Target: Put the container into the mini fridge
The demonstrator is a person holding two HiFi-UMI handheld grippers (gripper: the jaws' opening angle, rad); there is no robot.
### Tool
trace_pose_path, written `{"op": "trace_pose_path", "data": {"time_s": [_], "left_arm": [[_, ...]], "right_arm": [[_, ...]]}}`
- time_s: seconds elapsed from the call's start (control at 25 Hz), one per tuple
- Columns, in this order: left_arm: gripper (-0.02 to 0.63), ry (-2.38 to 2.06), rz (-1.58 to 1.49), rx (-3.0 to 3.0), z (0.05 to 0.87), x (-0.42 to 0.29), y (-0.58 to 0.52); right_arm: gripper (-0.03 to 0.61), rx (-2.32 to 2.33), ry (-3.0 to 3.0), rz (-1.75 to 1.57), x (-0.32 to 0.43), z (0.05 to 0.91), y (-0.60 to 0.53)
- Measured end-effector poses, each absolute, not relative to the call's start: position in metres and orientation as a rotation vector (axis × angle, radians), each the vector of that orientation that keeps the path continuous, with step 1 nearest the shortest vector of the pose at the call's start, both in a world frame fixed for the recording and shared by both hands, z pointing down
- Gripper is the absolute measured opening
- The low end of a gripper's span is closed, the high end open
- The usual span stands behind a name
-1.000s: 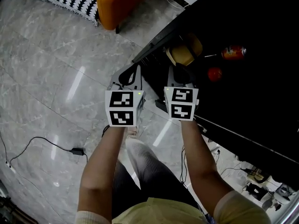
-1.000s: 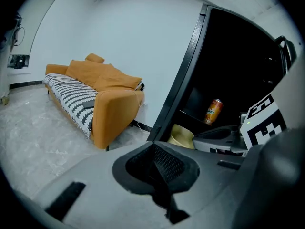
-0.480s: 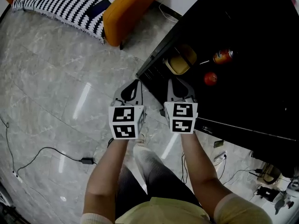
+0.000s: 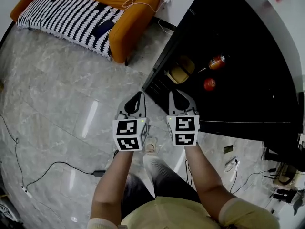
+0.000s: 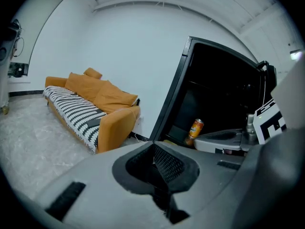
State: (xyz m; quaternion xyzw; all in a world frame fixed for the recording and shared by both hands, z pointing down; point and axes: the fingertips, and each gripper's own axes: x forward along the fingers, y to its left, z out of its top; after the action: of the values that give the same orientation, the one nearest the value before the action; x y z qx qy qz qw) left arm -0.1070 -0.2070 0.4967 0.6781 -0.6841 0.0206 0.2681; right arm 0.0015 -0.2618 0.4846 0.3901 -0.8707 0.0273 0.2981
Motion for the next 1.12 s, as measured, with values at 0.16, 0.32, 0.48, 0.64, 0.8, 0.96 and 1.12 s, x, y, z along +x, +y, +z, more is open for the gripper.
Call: {"op": "trace_pose_path", "data": {"time_s": [0.16,0.32,0.48,0.64,0.8,0.96,1.12], "left_arm": [[0.023,-1.848,0.025,1.846,0.474,-0.108,-0.201],[0.023,-1.867,-0.008,1.874,0.442,-0.114,-0.197],[0.023,-1.877,-0.041,1.921,0.408,-0.115,-0.189],[0.023,-1.867,-0.064,1.954,0.384,-0.109,-0.176],[0.023,-1.878,-0.066,1.956,0.366,-0.107,-0.160],[0.023,-1.898,-0.057,1.951,0.349,-0.110,-0.149],[0.023,-1.924,-0.065,1.971,0.326,-0.115,-0.141]], "right_arm": [[0.040,1.046,-2.339,0.085,0.000,0.465,-0.251],[0.040,1.038,-2.365,0.073,-0.006,0.439,-0.238],[0.040,1.071,-2.396,0.076,-0.007,0.409,-0.228],[0.040,1.084,-2.436,0.081,-0.004,0.390,-0.221],[0.040,1.067,-2.479,0.063,-0.006,0.369,-0.212],[0.040,1.051,-2.514,0.030,-0.009,0.349,-0.207],[0.040,1.056,-2.542,0.013,-0.011,0.328,-0.202]]}}
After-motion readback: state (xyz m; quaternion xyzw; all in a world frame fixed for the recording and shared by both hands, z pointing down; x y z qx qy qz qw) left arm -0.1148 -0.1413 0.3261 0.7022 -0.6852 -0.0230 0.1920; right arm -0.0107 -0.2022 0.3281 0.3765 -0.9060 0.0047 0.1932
